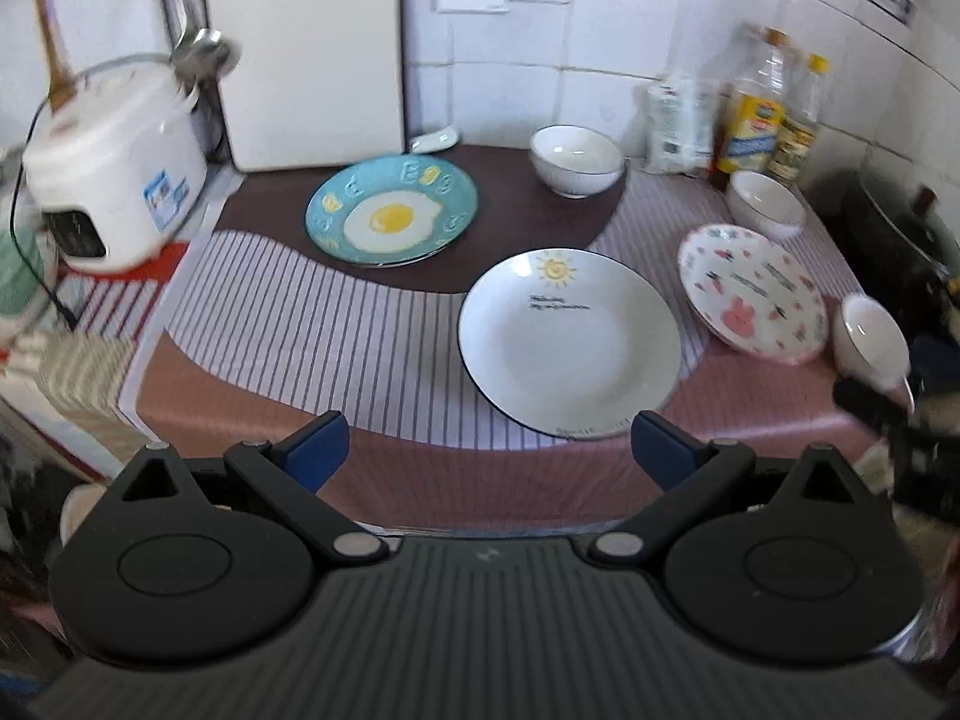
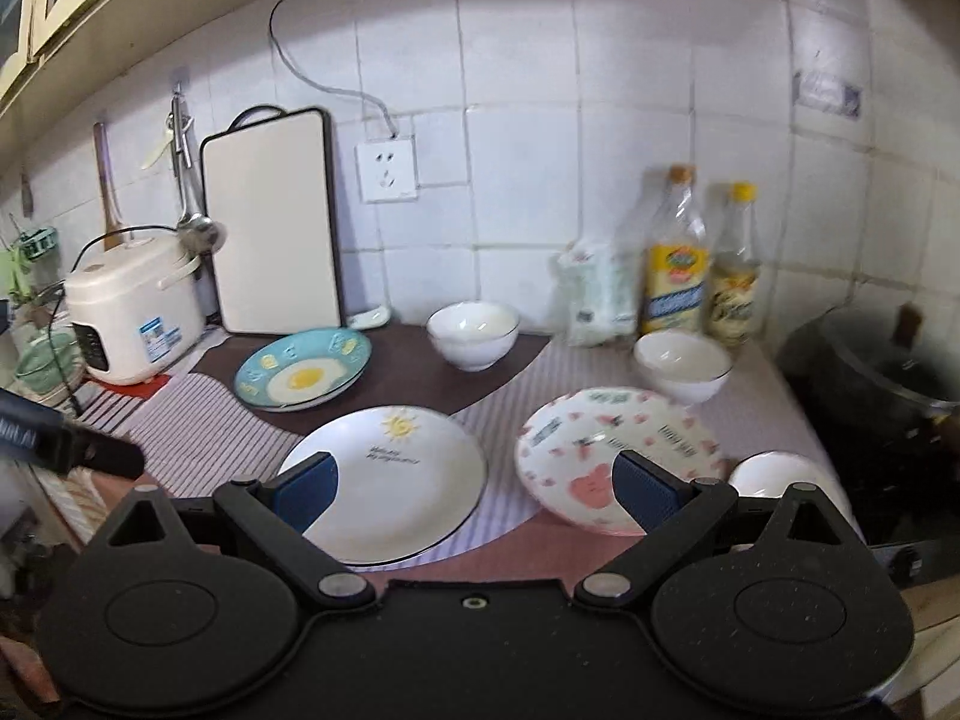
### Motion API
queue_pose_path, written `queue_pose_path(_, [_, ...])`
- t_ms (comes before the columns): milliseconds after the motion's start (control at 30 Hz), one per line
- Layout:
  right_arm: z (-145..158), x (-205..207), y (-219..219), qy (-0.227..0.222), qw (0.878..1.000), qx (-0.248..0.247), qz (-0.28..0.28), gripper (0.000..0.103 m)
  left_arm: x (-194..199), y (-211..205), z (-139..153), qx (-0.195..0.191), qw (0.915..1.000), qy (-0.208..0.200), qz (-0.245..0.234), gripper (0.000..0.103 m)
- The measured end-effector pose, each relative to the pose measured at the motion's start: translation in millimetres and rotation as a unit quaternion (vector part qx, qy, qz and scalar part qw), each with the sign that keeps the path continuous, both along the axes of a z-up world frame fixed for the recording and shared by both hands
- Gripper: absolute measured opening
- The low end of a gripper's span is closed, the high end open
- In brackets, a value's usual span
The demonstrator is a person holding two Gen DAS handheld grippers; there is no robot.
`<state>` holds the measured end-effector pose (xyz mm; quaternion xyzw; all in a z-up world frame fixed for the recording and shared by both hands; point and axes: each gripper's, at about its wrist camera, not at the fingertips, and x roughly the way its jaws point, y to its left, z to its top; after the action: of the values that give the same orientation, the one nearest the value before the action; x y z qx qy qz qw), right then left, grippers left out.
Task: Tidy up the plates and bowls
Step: 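Move the left tool to the white sun plate rim and grasp it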
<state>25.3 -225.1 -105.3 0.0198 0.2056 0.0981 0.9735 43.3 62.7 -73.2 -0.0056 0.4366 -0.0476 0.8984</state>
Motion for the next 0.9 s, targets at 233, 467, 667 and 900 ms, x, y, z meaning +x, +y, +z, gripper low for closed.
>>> queue_pose_path(233, [-33.4,45.8,14.6,0.049,0.996,0.027,0.065,0.092,45.2,8.9,-36.7,-0.012,0.9999,0.004,0.005,0.1])
queue_pose_path(467, [-81.2,97.5,29.3,0.11,0.99,0.056,0.068,0.069,92.7,9.0,-85.6,-0.017,0.9997,0.015,0.005,0.098])
queue_pose_path(667, [-114.1,122.2,29.5,0.159,0.983,0.08,0.039,0.063,128.0,2.6,-117.5,-0.019,0.999,0.035,-0.021,0.098])
queue_pose_path(900, [-127.1,136.7,24.8,0.188,0.973,0.128,0.032,0.034,152.2,1.1,-144.8,-0.048,0.9945,0.085,-0.038,0.091])
